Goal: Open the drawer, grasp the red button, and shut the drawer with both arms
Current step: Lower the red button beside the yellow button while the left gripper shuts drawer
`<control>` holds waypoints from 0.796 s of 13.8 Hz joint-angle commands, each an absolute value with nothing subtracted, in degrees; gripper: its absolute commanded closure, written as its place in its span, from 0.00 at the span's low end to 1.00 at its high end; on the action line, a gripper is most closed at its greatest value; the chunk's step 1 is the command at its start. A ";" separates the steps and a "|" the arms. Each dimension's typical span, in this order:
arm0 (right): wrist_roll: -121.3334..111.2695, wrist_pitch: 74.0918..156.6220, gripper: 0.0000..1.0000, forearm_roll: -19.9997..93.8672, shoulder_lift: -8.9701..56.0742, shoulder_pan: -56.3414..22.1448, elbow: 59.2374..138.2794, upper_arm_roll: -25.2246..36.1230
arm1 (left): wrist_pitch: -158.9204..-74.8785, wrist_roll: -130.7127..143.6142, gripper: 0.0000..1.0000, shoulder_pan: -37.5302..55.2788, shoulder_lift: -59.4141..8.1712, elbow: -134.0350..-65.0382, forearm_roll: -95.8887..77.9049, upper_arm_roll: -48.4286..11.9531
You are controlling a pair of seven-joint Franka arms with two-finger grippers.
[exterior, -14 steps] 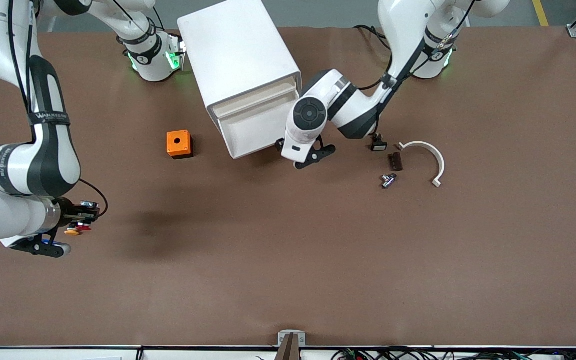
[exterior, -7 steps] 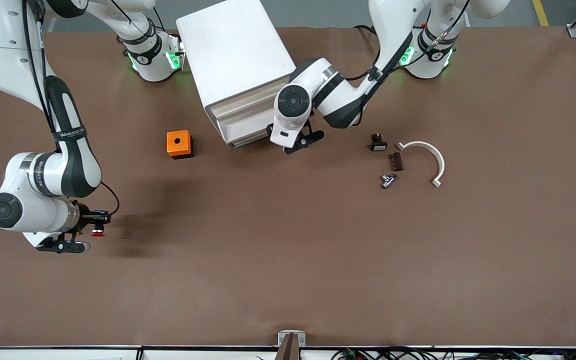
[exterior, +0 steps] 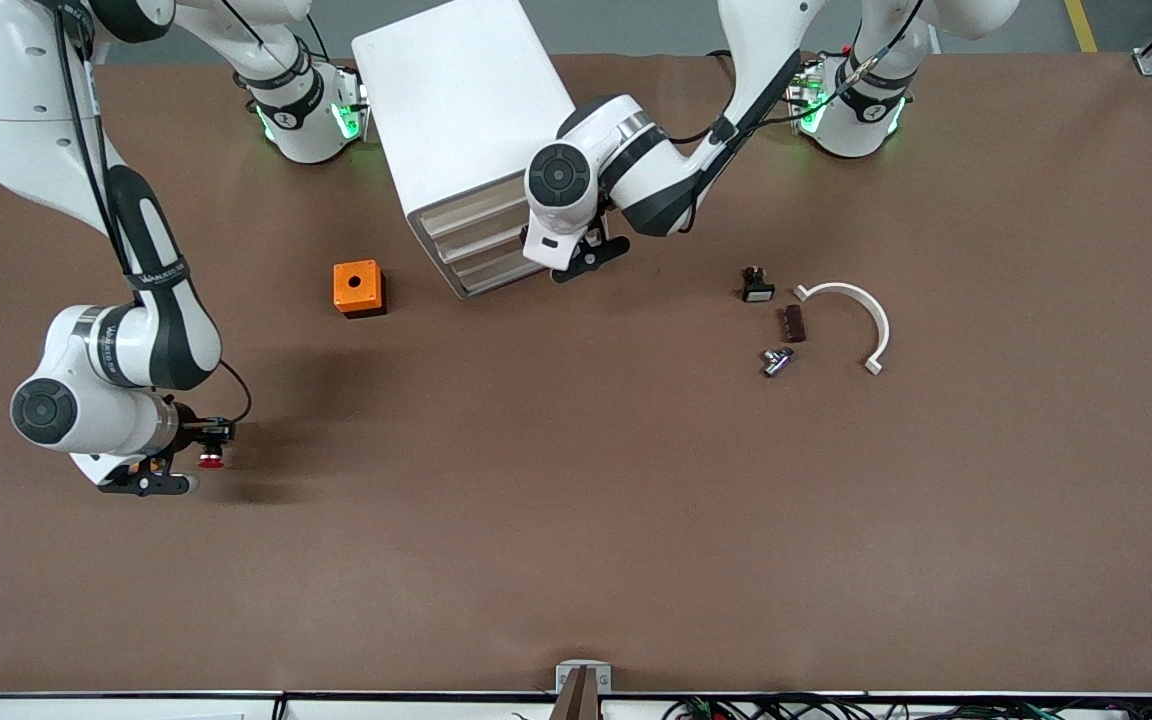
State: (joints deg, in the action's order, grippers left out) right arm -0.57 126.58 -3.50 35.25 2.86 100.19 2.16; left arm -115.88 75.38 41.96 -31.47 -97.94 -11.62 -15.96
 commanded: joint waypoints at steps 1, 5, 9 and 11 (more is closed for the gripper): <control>1.31 128.67 0.79 -4.66 36.03 3.69 101.07 1.41 | -121.99 76.82 0.00 44.91 -33.40 -95.80 -13.80 -16.61; 3.25 129.20 0.79 -4.66 36.30 3.43 101.69 1.76 | -118.41 76.47 0.00 42.55 -32.35 -95.71 -12.14 -13.99; 3.25 130.08 0.78 -4.66 36.39 3.43 102.30 1.85 | -107.70 75.94 0.00 35.53 -29.45 -92.29 -4.32 -12.74; 3.43 129.90 0.69 -4.66 36.30 3.34 102.22 1.93 | -101.98 74.46 0.00 31.92 -28.13 -88.96 -1.24 -12.74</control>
State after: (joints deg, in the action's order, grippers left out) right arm 1.98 129.26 -3.50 36.74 2.86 101.52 2.26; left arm -107.33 75.34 34.61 -30.16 -91.50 -3.97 -12.56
